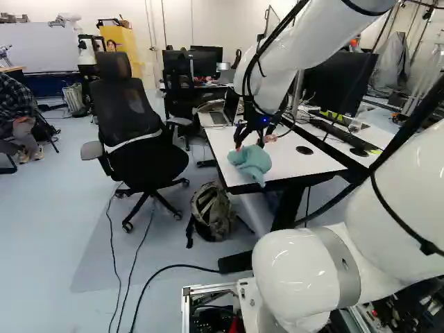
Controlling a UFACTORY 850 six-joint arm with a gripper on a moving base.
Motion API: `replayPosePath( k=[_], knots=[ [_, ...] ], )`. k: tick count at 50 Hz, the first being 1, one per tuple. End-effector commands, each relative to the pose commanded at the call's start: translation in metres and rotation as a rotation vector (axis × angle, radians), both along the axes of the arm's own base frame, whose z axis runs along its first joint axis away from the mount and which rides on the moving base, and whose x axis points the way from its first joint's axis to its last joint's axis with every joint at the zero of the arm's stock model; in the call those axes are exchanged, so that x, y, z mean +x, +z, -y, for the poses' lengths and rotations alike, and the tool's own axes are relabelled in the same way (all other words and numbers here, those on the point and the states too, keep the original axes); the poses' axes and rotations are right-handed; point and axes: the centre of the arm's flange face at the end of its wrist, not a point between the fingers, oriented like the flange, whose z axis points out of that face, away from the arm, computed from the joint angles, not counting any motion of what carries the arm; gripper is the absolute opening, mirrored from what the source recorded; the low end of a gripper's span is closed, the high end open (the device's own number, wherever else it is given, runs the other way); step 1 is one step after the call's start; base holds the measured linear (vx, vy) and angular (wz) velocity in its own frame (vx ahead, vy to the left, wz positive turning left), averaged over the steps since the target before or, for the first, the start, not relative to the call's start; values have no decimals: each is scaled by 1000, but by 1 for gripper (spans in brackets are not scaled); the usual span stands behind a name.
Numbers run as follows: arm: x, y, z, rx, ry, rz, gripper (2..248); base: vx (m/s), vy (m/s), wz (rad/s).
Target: Clean the table with the green towel
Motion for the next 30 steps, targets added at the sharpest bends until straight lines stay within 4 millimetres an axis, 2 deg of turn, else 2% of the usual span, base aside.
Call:
replayPosePath(
  k=[1, 2, 7, 8, 12, 13, 17, 18, 30],
  knots=[
    [0, 0, 0, 0, 0, 0, 126, 0, 0, 0],
    [0, 0, 0, 0, 0, 0, 161, 0, 0, 0],
    [0, 0, 0, 0, 0, 0, 161, 0, 0, 0],
    [0, 0, 0, 0, 0, 0, 197, 0, 0, 0],
    [0, 0, 0, 0, 0, 0, 197, 0, 0, 0],
    [0, 0, 0, 0, 0, 0, 235, 0, 0, 0],
    [0, 0, 0, 0, 0, 0, 235, 0, 0, 0],
    [0, 0, 0, 0, 0, 0, 247, 0, 0, 0],
    [0, 0, 0, 0, 0, 0, 247, 0, 0, 0]
  ],
)
